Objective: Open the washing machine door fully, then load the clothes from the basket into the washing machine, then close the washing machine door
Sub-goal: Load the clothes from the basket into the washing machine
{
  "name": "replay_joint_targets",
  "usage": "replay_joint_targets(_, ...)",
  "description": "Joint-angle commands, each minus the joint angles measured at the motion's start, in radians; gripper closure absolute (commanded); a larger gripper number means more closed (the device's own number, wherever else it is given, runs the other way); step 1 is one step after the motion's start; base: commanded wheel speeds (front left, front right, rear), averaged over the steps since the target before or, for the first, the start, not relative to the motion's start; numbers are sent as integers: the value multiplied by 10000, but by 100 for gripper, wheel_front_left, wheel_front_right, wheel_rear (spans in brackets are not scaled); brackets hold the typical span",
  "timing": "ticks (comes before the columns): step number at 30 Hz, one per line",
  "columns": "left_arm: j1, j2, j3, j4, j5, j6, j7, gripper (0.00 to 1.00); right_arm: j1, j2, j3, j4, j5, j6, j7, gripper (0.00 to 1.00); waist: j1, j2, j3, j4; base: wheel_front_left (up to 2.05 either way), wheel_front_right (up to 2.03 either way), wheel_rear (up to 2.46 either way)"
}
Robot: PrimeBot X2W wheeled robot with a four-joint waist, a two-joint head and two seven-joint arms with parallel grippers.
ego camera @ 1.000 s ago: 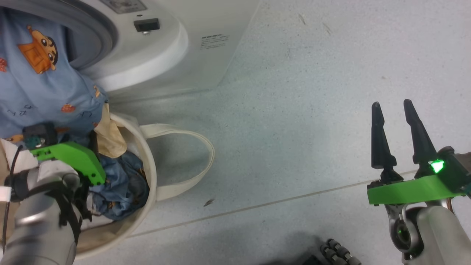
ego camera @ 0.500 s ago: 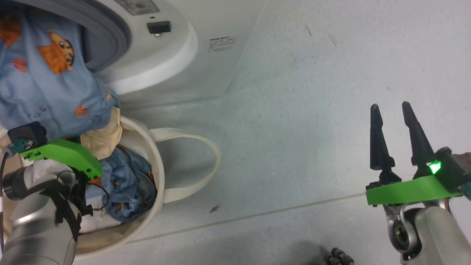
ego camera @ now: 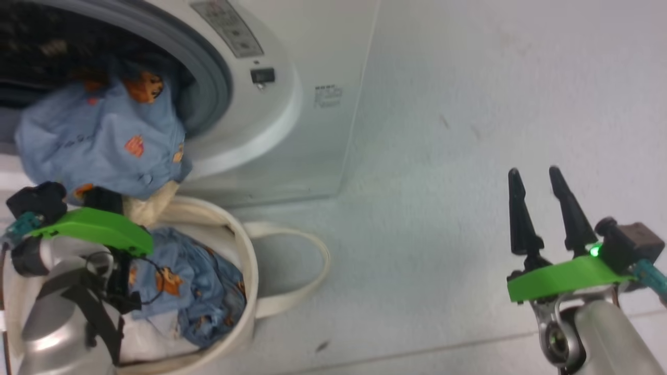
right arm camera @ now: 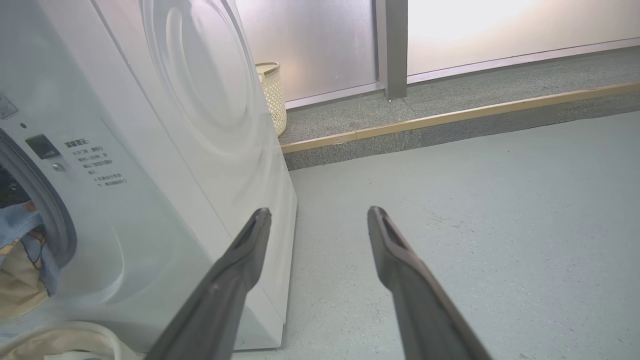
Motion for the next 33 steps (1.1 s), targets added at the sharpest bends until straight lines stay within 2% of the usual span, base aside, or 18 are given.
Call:
replay_joint_targets(1,53,247,378,-551,210,-65,-118,100,350,-173,234,-176,122,8,-122,0,2,0,-802,201,0,0,0)
replay_joint_targets(6,5,37,633,-732,505,-185,-119,100,646,-354,439,39,359,8,-122,0,2,0,-1477,236,0,0,0)
replay_joint_targets(12,-1108,147,663,140,675,-265,-119,100,666,-601,569,-93,441,8,-122,0,2,0,-1273,59,0,0,0)
replay_joint_targets(21,-3239,874,197,2375,1150,-241,158,100,674,-607,317,-438,271,8,-122,0,2,0,-298,-624,0,0,0)
replay_joint_targets(26,-4332,1268,-73,3149,1378,-198,488,100,599,-523,175,-672,116,8,-122,0,2,0,301,-960,0,0,0)
replay_joint_targets(29,-5019,1445,-85,2767,1446,-167,28,100,552,-487,80,-865,7,8,-122,0,2,0,659,-1027,0,0,0)
replay_joint_targets(33,-5105,1574,573,491,1444,-3,-112,100,471,-372,-33,-1096,-123,8,-122,0,2,0,1143,-1045,0,0,0)
